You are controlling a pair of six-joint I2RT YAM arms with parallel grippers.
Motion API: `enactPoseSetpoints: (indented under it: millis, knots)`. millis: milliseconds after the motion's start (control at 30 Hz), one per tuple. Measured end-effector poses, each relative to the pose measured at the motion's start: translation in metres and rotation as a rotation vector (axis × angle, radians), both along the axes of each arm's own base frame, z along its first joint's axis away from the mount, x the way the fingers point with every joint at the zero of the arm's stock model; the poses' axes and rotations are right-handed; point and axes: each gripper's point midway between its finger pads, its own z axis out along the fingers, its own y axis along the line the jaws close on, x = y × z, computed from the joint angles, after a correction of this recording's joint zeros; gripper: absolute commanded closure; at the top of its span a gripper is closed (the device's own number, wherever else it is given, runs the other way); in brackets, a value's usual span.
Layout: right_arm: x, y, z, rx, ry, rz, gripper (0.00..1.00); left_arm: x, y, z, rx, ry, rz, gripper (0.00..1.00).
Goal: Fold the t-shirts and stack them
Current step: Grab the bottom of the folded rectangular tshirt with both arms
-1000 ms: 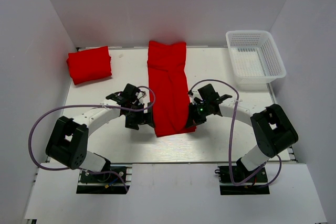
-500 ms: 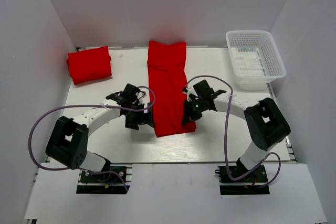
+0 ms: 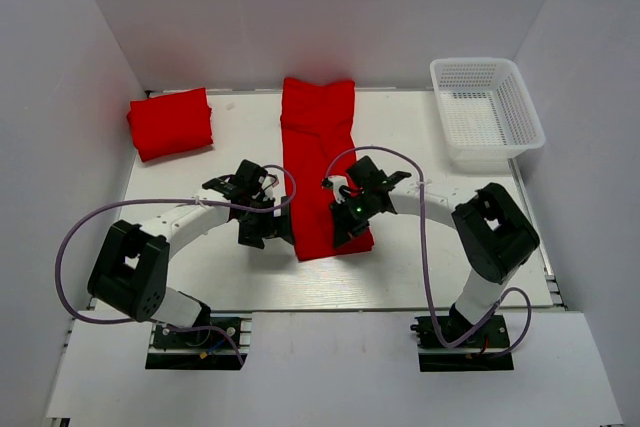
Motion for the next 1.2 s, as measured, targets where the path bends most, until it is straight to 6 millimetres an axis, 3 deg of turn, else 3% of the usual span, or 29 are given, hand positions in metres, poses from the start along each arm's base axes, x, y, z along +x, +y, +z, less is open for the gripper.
enactPoseSetpoints:
  millis: [167,200,267,533,1100,1200]
  knots:
    - [0.001,0.006,0.001,-0.005,-0.018,0.010,1.00,-0.001,0.000,-0.002,0.004,0.008,0.000,0.00]
    - [0.002,0.004,0.002,-0.014,-0.025,-0.001,0.63,0.000,0.000,-0.002,0.003,0.008,0.000,0.00]
    - [0.008,-0.001,0.004,-0.048,-0.043,-0.045,0.10,-0.001,0.000,-0.002,0.004,0.008,0.000,0.00]
    - [0.029,-0.019,0.020,-0.123,-0.140,-0.223,0.10,-0.001,0.001,-0.003,0.006,0.012,0.000,0.00]
    - [0.020,-0.037,0.002,-0.201,-0.067,-0.337,0.10,-0.003,0.002,-0.007,0.016,0.031,-0.001,0.00]
    - [0.021,-0.037,-0.001,-0.208,-0.057,-0.346,0.15,-0.003,0.002,-0.007,0.016,0.031,-0.001,0.00]
